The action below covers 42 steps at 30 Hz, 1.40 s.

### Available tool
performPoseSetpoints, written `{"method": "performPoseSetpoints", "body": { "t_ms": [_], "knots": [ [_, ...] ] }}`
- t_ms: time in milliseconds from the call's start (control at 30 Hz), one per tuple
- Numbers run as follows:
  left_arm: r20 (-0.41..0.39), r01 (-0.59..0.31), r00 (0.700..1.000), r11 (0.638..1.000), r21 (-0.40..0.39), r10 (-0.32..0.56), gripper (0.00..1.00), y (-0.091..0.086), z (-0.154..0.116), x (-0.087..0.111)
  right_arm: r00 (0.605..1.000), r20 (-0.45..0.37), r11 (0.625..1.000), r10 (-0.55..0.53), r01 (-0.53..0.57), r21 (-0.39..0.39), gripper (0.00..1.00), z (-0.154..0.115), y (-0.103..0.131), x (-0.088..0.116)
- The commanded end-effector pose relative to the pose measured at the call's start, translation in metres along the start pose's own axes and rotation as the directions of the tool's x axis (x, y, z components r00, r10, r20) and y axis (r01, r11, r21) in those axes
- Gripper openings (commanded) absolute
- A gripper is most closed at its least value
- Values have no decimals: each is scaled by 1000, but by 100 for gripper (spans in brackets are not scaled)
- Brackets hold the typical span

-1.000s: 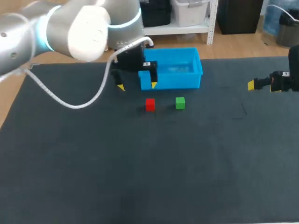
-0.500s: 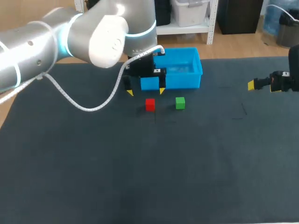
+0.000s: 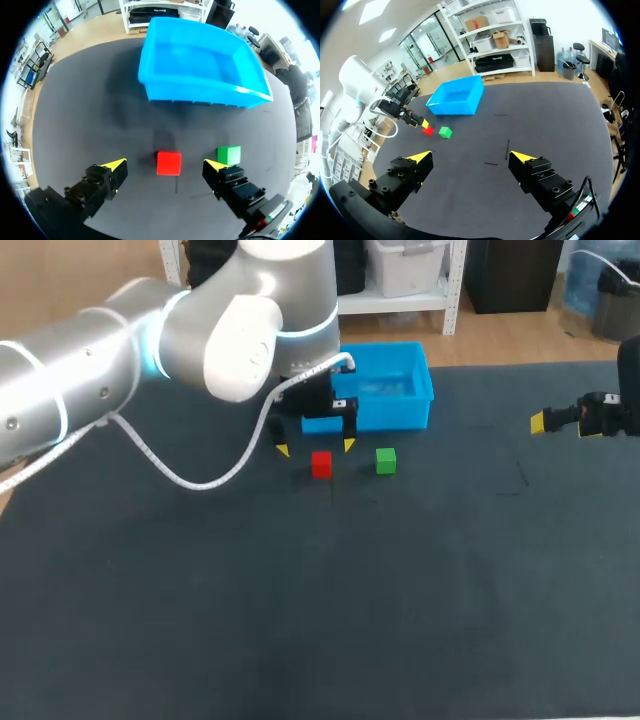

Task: Use the left arm to pick the red cube and place it into the blue plastic box first, then use the right arm to grasp the green cube and put it into the same blue plastic box after the first action is fully finished.

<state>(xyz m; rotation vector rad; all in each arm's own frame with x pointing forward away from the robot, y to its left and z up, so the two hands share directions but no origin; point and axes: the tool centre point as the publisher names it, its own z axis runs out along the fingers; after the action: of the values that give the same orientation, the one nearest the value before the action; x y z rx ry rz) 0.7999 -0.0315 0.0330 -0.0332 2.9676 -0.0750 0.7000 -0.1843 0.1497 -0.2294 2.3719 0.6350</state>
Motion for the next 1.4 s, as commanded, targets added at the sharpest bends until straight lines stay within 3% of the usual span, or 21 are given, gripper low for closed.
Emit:
{"method": "performPoseSetpoints", "body": {
  "t_ms": [33, 733, 1267, 1300, 1333, 1400],
  "knots": [
    [-7, 3, 1000, 1000, 9, -3, 100, -2, 11, -2, 1000, -1, 1000, 0, 0, 0, 100, 0, 0, 0],
    [-34, -7, 999, 999, 46, 8, 100, -2, 30, 2, 1000, -1, 1000, 0, 0, 0, 100, 0, 0, 0],
    [-38, -35, 999, 999, 11, 35, 100, -1, 36, -1, 1000, -1, 1000, 0, 0, 0, 100, 0, 0, 0],
    [-38, -35, 999, 999, 12, 35, 96, -1, 37, -1, 1000, -1, 1000, 0, 0, 0, 100, 0, 0, 0],
    [-41, -35, 999, 999, 8, 35, 57, -1, 38, -1, 1000, -1, 1000, 0, 0, 0, 100, 0, 0, 0],
    [-40, -36, 999, 999, 7, 37, 13, 0, 40, 0, 1000, -1, 1000, 0, 0, 0, 100, 0, 0, 0]
  ]
}}
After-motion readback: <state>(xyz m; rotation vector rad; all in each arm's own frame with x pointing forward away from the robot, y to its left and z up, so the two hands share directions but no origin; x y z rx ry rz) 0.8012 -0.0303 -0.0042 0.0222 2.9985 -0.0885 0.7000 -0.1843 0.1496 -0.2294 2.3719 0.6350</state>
